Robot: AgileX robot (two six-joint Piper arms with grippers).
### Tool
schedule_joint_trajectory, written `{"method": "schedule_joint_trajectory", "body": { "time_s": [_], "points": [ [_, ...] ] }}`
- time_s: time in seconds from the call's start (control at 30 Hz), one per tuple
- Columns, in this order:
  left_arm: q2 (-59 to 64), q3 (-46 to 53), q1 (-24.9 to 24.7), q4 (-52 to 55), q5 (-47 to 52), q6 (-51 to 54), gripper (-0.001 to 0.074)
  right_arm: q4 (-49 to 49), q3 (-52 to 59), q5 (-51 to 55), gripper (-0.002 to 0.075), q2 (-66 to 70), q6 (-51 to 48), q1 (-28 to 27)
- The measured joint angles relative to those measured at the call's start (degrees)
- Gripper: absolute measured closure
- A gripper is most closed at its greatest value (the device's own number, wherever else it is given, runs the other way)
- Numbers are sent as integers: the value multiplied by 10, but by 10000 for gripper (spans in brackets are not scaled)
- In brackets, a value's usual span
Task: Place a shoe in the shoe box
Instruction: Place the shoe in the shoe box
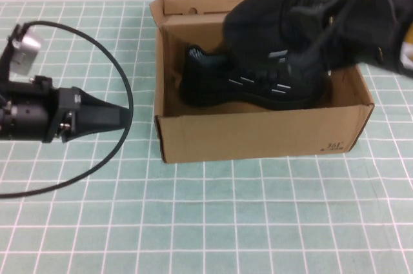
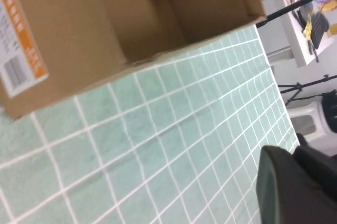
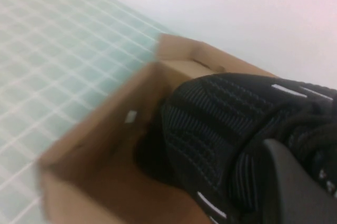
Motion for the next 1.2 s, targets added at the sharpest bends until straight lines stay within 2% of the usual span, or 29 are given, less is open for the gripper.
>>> {"method": "schedule_joint_trajectory", "body": {
  "time_s": [0.07,0.17,0.3,0.43,0.67,0.77,0.97,1.2],
  "points": [
    [-28,0,0,1,0,5,723,54,-35,-1,732,32,-21,-20],
    [-80,0,0,5,4,11,727,170,-90,11,732,75,-120,-31],
    [-165,0,0,35,0,8,730,328,-170,89,732,135,-321,-32],
    [-254,0,0,107,-30,-32,730,528,-235,200,732,197,-503,-65],
    [-398,0,0,256,-83,-132,731,867,-251,267,732,271,-633,-169],
    [-447,0,0,298,-97,-165,731,926,-251,315,733,302,-669,-193],
    [-489,0,0,348,-104,-219,731,946,-251,411,732,351,-683,-201],
    [-489,0,0,354,-104,-232,731,945,-251,427,732,384,-678,-201]
  ]
}}
